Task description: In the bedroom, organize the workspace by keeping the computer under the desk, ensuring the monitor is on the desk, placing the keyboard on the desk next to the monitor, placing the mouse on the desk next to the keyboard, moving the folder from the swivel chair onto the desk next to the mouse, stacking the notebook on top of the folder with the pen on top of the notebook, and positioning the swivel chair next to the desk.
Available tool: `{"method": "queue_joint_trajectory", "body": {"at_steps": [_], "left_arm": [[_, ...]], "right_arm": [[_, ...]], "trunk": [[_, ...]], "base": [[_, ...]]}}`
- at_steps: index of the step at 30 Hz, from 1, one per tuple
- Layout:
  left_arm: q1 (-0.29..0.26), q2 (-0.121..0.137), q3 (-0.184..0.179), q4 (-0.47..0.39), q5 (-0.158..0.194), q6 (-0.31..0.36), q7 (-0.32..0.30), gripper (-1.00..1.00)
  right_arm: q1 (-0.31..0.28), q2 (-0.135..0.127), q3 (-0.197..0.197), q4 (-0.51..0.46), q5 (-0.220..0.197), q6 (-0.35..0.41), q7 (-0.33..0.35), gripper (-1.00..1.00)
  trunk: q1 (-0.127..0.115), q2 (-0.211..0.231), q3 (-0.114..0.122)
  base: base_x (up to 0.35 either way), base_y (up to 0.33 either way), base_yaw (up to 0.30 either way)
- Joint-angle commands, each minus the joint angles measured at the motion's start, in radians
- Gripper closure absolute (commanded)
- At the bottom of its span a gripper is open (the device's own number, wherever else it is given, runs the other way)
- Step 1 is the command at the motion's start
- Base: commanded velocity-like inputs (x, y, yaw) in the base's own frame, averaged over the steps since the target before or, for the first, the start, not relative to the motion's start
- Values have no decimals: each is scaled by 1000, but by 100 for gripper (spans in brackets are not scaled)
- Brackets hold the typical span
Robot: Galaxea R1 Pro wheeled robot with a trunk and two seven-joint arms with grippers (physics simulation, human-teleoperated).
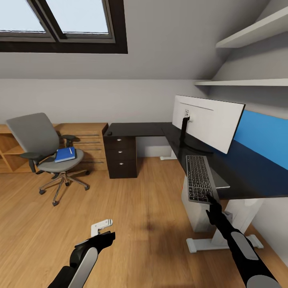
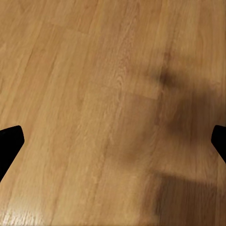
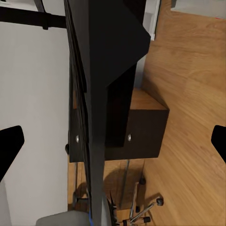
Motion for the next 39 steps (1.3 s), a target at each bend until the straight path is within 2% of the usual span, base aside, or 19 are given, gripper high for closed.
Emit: {"method": "queue_joint_trajectory", "body": {"at_steps": [1,27,28,39], "left_arm": [[-1,1,-1,-1,10,1,8,-100],[-1,2,-2,0,13,1,8,-100],[-1,2,-2,0,13,1,8,-100],[-1,1,-2,0,14,1,8,-100]], "right_arm": [[-1,0,-2,1,-7,7,2,-100],[-1,0,-2,-1,-4,6,2,-100],[-1,0,-2,-1,-4,6,2,100],[-1,0,-3,-2,-3,4,3,100]], "trunk": [[0,0,-1],[0,0,-1],[0,0,-1],[0,0,-1]], "base": [[0,0,0],[34,31,0],[0,0,0],[0,0,0]]}}
